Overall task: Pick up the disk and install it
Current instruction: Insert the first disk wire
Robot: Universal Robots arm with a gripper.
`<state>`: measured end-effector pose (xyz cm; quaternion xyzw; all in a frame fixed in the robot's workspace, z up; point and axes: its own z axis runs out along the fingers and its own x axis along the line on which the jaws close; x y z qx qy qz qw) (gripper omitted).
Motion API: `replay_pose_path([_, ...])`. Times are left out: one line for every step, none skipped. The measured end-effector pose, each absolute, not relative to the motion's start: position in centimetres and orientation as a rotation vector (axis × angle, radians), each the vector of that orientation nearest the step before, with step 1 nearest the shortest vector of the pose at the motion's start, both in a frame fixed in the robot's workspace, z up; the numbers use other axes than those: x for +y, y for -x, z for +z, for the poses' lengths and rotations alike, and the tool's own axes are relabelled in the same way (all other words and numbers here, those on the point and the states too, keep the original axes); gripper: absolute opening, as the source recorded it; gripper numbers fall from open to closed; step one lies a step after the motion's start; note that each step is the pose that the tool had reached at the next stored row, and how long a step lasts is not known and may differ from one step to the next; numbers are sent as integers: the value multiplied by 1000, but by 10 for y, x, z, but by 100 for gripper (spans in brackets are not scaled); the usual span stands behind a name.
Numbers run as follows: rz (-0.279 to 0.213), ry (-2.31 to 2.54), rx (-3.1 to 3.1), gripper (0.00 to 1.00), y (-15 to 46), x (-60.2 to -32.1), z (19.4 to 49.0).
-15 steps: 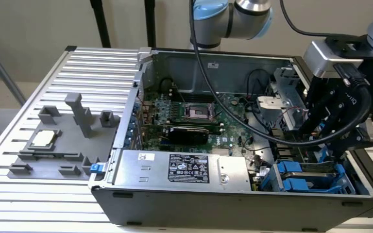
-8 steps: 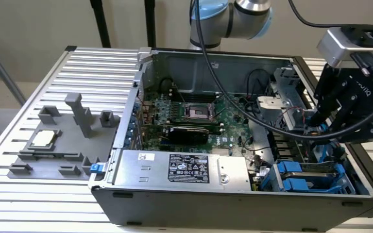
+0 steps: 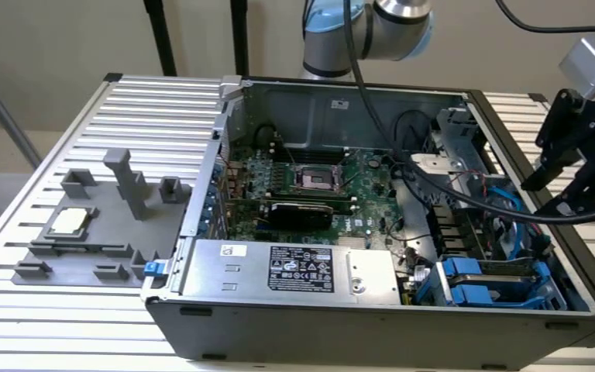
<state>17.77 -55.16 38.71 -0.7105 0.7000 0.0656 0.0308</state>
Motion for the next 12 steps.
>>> replay_pose_path([206, 2188, 2155, 42, -181, -552, 387])
replay_pose_path([208, 2187, 2154, 42, -184, -553, 387])
replay_pose_path([209, 2186, 2154, 42, -186, -554, 387])
replay_pose_path([210, 2186, 2154, 42, -188, -555, 387])
replay_pose_path([212, 2186, 2154, 42, -190, -558, 387])
replay_pose_path([214, 2187, 2154, 42, -191, -561, 386])
replay_pose_path([215, 2187, 2155, 42, -192, -565, 386])
replay_pose_path([216, 2187, 2155, 42, -193, -569, 385])
replay_pose_path([218, 2187, 2156, 42, -194, -573, 385])
replay_pose_path([219, 2187, 2156, 42, -194, -578, 384])
replay_pose_path([221, 2188, 2157, 42, -195, -582, 383])
replay_pose_path([223, 2188, 2157, 42, -196, -587, 382])
